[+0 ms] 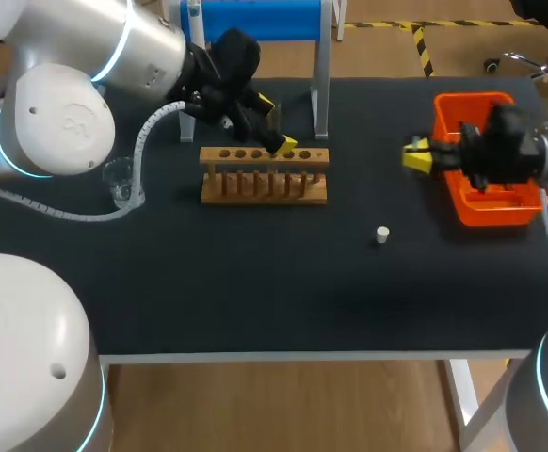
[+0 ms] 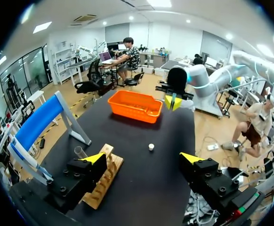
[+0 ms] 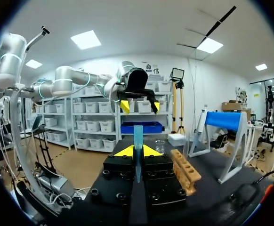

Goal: Invert the test tube, pick up the pipette, mount the tip to pipette, aspirate from beaker and dispense into the tube, eject the tip, return the pipette, and cap with the stopper.

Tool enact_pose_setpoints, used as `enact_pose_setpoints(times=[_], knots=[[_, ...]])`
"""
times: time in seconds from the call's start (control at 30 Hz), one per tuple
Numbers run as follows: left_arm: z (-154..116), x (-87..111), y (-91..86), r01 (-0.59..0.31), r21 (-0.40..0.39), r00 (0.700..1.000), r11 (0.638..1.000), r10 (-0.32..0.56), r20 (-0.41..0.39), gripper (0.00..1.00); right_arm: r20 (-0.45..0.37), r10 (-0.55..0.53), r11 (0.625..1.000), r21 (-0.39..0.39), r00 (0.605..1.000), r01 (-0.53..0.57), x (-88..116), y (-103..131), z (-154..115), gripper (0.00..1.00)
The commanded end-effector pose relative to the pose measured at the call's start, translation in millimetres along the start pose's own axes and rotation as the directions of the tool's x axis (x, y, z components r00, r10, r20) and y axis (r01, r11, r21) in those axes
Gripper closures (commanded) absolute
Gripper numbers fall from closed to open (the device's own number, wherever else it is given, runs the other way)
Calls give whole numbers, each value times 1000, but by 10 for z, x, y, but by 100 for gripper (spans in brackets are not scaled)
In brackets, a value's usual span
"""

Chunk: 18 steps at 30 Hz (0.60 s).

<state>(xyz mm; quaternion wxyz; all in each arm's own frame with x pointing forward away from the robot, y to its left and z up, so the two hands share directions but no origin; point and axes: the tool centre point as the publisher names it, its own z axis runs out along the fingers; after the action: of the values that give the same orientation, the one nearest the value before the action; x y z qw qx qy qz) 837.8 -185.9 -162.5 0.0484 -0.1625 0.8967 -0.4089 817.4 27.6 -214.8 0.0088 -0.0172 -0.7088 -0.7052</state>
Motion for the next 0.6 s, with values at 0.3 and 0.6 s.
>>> enact_pose_setpoints(times=[0.3, 0.6], knots=[[-7, -3, -10, 2, -6, 1000, 1000, -2, -2, 0, -17, 58, 998, 12, 998, -58, 157, -217, -323, 100], [-7, -3, -10, 2, -6, 1000, 1000, -2, -2, 0, -13, 45, 999, 29, 999, -45, 239, -275, -352, 100]])
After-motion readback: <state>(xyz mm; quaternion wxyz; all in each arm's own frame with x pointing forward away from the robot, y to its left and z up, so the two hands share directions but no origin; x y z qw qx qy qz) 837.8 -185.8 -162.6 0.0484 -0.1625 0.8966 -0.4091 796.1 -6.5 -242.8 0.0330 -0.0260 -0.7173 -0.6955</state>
